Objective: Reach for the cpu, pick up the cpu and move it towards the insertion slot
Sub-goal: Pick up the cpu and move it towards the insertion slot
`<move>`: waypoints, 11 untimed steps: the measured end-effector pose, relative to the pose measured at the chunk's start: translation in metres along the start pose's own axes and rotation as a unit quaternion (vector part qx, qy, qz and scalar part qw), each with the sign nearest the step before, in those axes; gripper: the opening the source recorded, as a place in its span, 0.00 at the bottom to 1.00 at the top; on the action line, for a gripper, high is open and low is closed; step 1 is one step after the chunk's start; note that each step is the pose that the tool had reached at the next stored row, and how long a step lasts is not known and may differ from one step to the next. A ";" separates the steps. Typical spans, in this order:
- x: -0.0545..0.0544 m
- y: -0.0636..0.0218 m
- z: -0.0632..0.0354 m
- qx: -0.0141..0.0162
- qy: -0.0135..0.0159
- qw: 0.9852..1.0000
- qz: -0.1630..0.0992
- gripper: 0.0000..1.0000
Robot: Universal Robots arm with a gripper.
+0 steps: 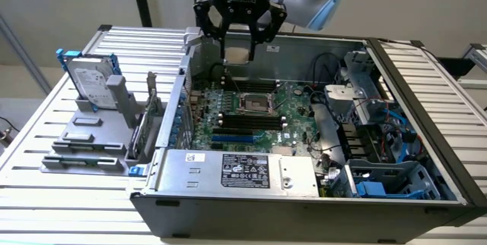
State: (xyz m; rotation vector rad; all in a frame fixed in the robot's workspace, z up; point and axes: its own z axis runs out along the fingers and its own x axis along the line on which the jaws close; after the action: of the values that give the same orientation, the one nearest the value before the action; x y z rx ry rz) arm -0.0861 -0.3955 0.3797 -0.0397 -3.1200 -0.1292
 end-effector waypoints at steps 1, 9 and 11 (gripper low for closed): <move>-0.005 0.0020 0.0019 0.000 0.000 1.000 0.000 0.55; -0.034 0.0244 0.0122 0.000 0.000 1.000 0.000 0.55; -0.040 0.0305 0.0137 0.001 0.000 1.000 0.000 0.55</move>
State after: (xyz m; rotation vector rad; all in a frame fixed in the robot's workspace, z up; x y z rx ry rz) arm -0.0458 -0.3650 0.3678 -0.0397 -3.1202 -0.1263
